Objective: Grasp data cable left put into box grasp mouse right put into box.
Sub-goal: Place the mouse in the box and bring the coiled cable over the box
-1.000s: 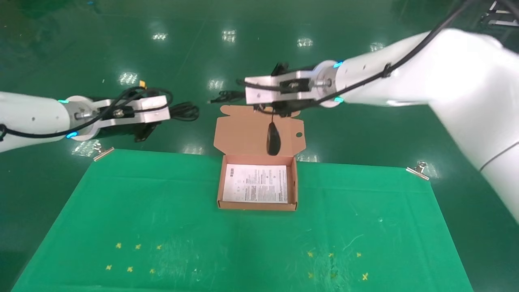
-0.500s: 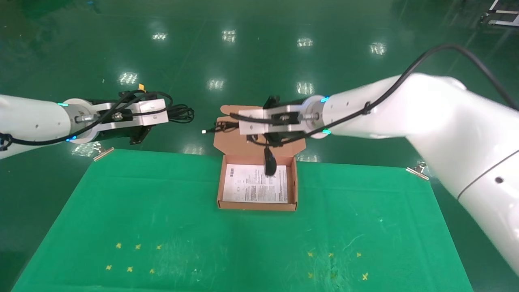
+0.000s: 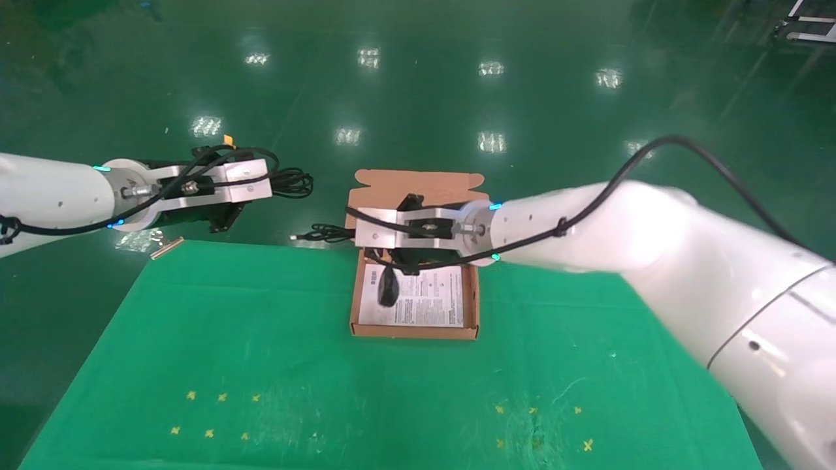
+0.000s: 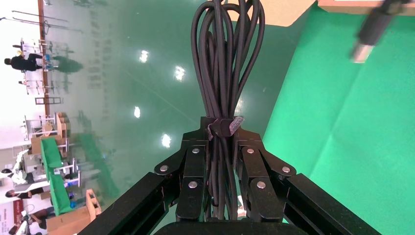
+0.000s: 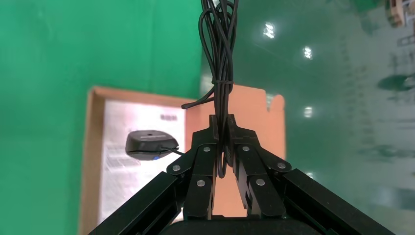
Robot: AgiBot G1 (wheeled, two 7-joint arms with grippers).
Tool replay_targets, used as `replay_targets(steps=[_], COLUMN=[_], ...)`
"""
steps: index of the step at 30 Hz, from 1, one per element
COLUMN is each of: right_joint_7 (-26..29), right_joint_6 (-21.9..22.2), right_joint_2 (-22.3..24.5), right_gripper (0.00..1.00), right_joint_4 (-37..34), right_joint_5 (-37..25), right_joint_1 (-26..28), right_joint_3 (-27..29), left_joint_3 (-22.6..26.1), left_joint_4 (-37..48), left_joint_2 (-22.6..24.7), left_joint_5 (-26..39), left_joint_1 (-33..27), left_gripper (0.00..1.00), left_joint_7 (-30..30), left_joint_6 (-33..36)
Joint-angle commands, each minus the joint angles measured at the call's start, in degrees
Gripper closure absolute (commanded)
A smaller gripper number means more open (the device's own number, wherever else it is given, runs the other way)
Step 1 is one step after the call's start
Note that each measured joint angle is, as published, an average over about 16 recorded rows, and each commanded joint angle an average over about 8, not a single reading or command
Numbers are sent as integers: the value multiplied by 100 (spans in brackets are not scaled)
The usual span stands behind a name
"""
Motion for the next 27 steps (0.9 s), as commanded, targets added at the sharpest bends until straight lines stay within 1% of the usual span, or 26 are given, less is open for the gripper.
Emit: replay_targets(steps=[1, 7, 12, 13, 20, 21, 27], right_joint_7=[64, 571, 875, 913, 1014, 1017, 1057], right_joint_6=[92, 460, 593, 582, 429, 417, 393], right_joint_2=[-5, 3, 10, 10, 13, 24, 162], right_gripper=[100, 100, 100, 95, 8, 0, 0], right_joint_4=[33, -414, -777, -826, -968, -971, -851], right_joint_5=[137, 559, 767, 797, 954, 972, 1008], right_joint_1=[-56, -333, -477, -492, -516, -518, -520], right_joint_3=[-57, -258, -441, -480, -682, -695, -759], left_joint_3=[0, 0, 0, 0, -1, -1, 44], left_joint_4=[-3, -7, -8, -8, -10, -10, -11], left_joint_2=[0, -1, -1, -1, -2, -1, 122], left_joint_5=[3, 5, 6, 6, 8, 8, -27], left_joint_1=[1, 2, 2, 2, 4, 5, 84], left_gripper=[100, 100, 100, 100, 100, 100, 100], left_joint_7=[-3, -7, -9, -9, -9, -9, 33], left_joint_6=[1, 3, 3, 3, 5, 5, -58])
